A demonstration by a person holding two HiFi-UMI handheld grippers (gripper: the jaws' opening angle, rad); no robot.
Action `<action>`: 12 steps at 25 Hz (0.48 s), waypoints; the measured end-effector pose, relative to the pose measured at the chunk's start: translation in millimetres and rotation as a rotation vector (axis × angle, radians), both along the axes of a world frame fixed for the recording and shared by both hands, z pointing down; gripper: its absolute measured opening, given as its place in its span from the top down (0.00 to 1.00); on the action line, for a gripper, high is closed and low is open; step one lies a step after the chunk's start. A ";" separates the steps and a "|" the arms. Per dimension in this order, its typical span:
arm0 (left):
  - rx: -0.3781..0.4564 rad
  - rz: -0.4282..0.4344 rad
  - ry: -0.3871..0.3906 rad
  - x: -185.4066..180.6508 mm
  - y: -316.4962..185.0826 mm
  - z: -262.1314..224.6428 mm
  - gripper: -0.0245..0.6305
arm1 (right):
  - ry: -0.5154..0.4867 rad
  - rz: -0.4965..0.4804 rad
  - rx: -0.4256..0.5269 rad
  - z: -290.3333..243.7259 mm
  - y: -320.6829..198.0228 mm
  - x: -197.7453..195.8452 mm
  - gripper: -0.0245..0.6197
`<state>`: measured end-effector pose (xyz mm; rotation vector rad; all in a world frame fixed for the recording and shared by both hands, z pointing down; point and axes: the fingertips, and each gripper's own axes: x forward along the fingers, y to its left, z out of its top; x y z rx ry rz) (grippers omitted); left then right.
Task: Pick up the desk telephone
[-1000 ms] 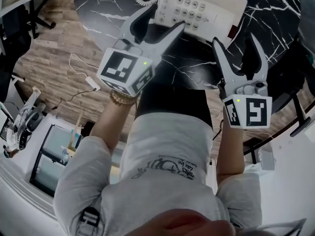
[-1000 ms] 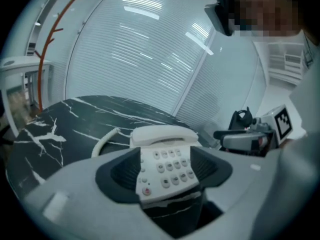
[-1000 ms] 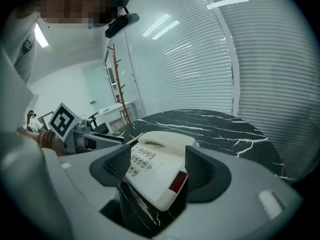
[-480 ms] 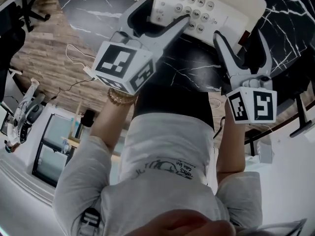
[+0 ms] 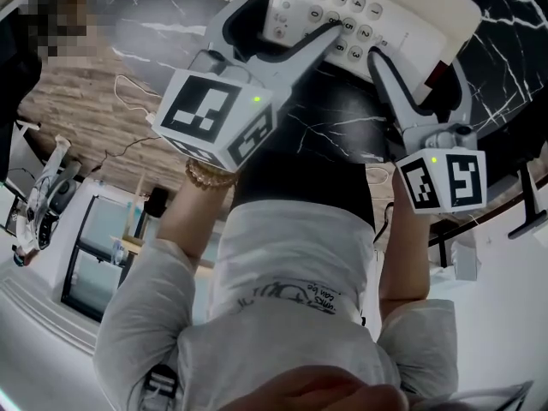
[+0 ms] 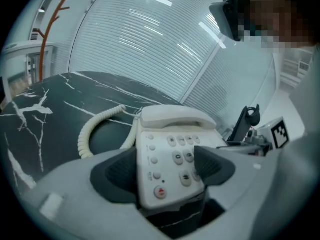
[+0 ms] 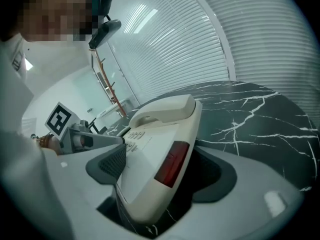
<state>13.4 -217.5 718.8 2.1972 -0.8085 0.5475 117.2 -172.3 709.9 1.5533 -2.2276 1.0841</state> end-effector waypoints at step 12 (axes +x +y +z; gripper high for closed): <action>-0.001 -0.021 -0.024 0.4 6.0 -2.8 0.42 | -0.010 -0.013 -0.006 -5.5 1.6 0.0 0.35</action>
